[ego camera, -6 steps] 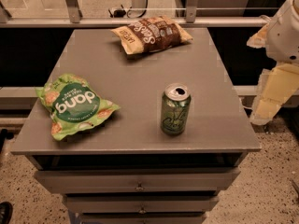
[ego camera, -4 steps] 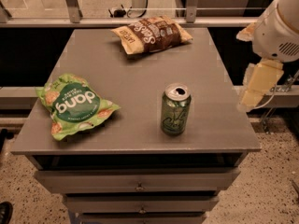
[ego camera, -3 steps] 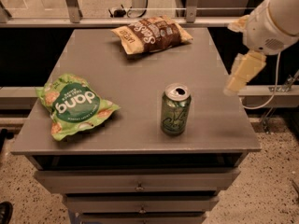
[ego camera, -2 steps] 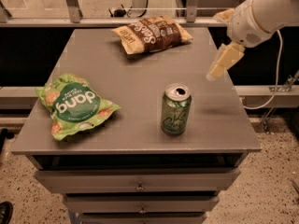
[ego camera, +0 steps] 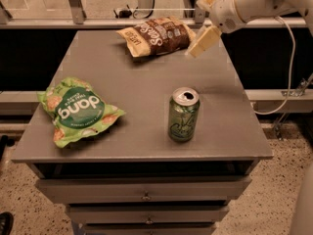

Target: Move brown chip bag near green can

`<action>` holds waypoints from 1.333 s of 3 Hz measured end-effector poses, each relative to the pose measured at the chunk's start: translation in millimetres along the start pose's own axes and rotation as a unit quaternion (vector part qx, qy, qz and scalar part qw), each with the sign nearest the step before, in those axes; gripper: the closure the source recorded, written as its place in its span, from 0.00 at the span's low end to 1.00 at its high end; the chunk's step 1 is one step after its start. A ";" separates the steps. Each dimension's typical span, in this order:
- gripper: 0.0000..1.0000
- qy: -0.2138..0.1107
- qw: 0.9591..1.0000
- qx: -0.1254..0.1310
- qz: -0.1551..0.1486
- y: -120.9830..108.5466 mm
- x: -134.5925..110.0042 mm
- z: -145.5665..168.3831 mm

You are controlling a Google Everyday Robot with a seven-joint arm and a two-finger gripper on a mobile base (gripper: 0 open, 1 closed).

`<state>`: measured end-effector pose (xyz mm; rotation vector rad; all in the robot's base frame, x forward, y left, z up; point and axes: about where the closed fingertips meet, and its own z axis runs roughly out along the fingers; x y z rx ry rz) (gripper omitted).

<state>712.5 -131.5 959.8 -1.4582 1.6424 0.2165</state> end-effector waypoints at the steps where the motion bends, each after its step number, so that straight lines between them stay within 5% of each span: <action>1: 0.00 -0.029 0.999 -0.003 0.029 -7.1 -30.5 26.0; 2: 0.00 -0.030 0.997 -0.006 0.067 -1.9 -51.3 60.4; 4: 0.00 0.014 0.993 -0.033 0.111 27.9 -39.3 153.2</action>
Offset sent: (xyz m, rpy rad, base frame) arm 0.0353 0.1263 -0.0297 0.1394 0.1731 -0.1186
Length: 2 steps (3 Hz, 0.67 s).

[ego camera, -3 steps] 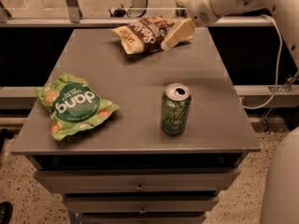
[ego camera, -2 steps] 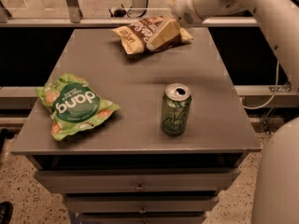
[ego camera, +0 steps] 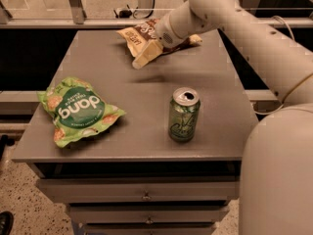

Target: Move brown chip bag near green can

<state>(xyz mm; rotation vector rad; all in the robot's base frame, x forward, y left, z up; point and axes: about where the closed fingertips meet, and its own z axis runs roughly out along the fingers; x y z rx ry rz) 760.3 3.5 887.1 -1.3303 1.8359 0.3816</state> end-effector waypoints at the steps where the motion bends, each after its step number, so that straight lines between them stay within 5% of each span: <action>1: 0.00 0.011 1.000 0.002 0.013 -11.5 10.2 27.2; 2: 0.00 0.013 0.999 0.017 0.024 -32.4 12.4 38.1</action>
Offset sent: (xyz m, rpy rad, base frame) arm 0.0756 -0.0062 -0.0217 -0.0031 0.0049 -0.1166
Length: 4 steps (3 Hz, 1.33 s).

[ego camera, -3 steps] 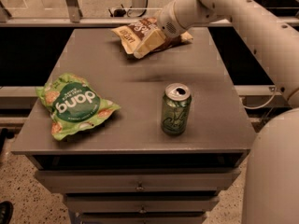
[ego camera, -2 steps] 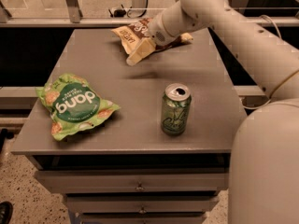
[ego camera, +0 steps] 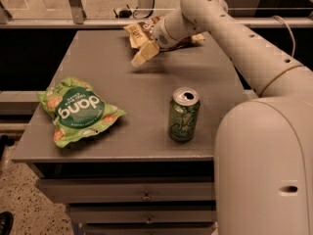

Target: Move brown chip bag near green can

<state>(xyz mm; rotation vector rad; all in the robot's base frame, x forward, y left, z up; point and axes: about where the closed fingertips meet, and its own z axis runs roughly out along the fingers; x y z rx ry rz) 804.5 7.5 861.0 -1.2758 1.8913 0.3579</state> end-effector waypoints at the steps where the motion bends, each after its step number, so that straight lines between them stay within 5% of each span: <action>1: 0.17 0.001 1.000 0.021 0.006 -23.3 0.5 -3.4; 4: 0.95 -0.004 0.998 0.067 0.012 -54.8 12.4 -33.4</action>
Offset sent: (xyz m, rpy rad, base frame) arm 0.0440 -0.0510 0.0355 -0.0099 -0.0767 -0.1124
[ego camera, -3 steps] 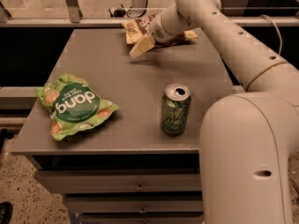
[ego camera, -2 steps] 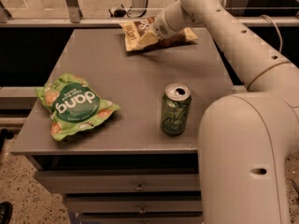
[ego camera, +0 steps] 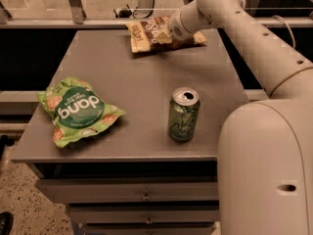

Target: Move brown chip bag near green can

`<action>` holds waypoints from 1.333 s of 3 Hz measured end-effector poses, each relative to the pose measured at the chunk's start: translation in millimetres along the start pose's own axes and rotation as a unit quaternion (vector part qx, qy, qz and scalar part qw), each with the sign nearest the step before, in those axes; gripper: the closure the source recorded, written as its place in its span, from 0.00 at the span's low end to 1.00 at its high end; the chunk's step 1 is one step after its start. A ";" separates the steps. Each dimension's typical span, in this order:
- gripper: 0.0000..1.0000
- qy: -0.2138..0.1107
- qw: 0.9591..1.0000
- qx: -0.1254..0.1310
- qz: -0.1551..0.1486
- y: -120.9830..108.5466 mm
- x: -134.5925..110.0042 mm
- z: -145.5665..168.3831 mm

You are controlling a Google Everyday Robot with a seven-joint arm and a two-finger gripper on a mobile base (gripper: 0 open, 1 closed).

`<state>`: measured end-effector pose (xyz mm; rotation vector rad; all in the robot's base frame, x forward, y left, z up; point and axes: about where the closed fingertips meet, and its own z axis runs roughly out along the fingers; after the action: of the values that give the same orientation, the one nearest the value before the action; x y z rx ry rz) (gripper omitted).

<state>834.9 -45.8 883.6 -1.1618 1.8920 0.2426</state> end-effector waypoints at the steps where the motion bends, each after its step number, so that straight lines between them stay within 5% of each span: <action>1: 0.85 0.002 1.000 -0.004 0.001 3.7 2.0 5.3; 2: 0.62 0.002 1.000 -0.006 0.001 5.4 2.5 8.2; 4: 0.08 -0.032 0.998 0.052 -0.029 -20.4 -10.7 -16.2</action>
Offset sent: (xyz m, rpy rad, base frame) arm -0.0005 0.0024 -0.0044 -0.0007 0.0061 0.0030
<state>843.7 -59.2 906.8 -1.1250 1.7914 0.1458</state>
